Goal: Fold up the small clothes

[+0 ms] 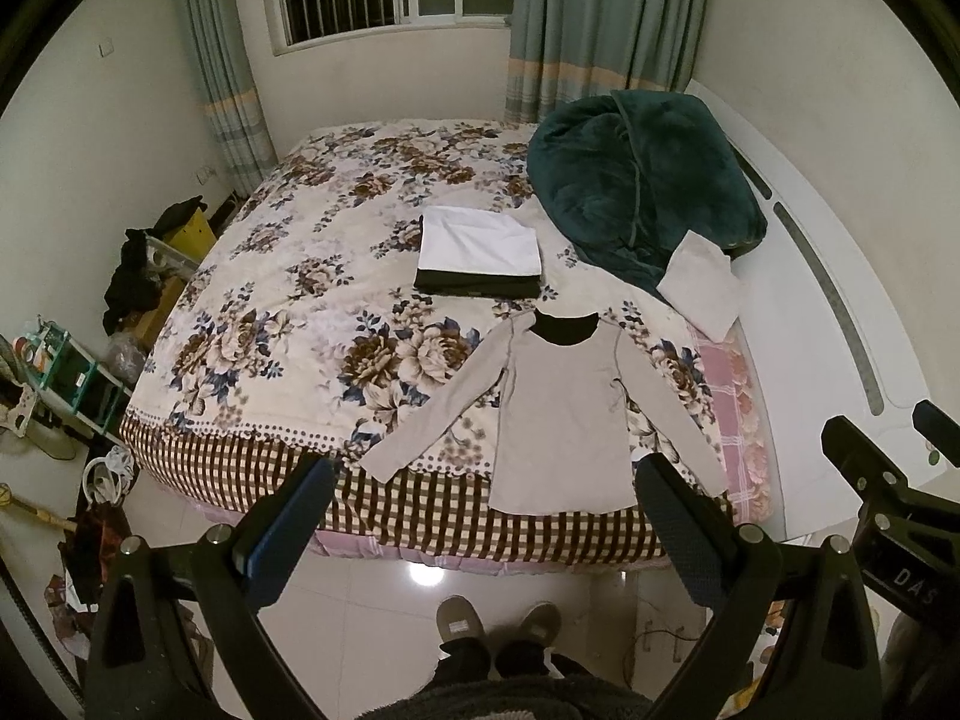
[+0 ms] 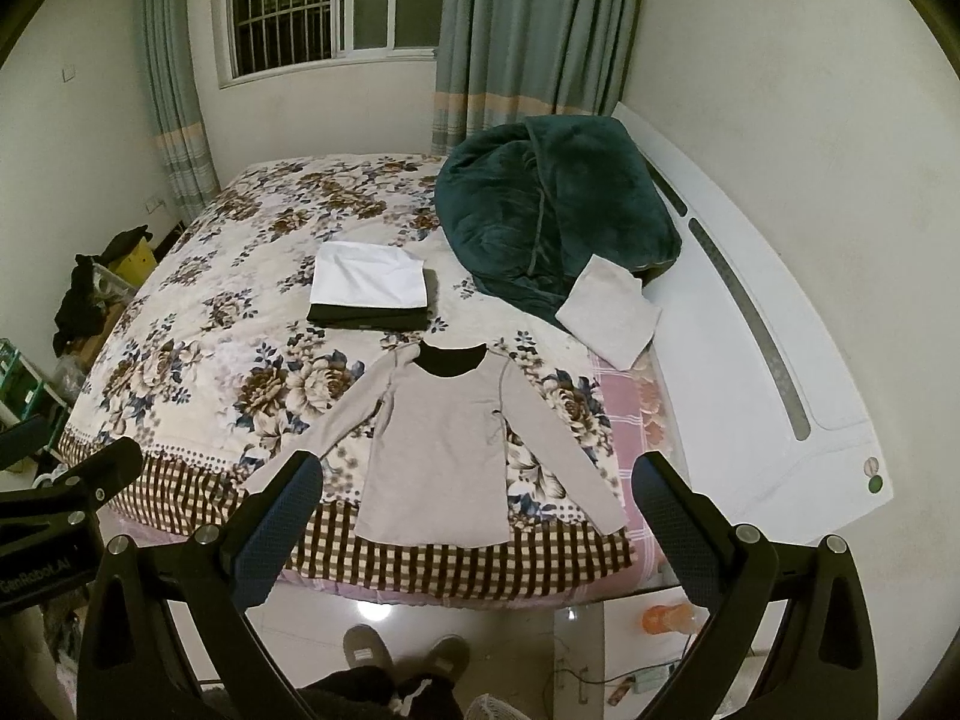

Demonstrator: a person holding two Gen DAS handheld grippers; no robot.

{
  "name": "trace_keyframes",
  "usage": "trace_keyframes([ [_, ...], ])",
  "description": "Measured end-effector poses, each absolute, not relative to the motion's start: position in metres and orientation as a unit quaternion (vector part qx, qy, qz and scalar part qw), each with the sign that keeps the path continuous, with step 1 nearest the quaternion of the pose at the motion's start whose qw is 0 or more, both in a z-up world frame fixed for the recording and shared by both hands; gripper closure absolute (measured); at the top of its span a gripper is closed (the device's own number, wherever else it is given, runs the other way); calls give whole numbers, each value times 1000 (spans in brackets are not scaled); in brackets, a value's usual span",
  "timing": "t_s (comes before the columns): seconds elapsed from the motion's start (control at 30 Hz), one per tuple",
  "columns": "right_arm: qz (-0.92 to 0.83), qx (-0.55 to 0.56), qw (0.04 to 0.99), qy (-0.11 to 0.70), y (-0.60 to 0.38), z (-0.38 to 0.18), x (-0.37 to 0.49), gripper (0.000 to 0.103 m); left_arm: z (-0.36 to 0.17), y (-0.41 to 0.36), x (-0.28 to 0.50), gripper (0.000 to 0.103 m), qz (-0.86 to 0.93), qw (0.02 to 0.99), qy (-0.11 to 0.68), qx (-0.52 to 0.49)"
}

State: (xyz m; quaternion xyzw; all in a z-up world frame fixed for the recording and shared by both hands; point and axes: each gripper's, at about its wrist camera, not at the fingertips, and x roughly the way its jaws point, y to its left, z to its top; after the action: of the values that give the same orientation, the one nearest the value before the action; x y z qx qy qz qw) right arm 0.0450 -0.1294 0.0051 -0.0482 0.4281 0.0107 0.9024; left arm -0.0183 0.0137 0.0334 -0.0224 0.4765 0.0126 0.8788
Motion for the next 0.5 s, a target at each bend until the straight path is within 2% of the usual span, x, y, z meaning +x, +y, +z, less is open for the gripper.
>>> trace_keyframes([
  [0.5,12,-49,903,426,-124,6,45,0,37,15,-14,0,16,881,473,-22],
])
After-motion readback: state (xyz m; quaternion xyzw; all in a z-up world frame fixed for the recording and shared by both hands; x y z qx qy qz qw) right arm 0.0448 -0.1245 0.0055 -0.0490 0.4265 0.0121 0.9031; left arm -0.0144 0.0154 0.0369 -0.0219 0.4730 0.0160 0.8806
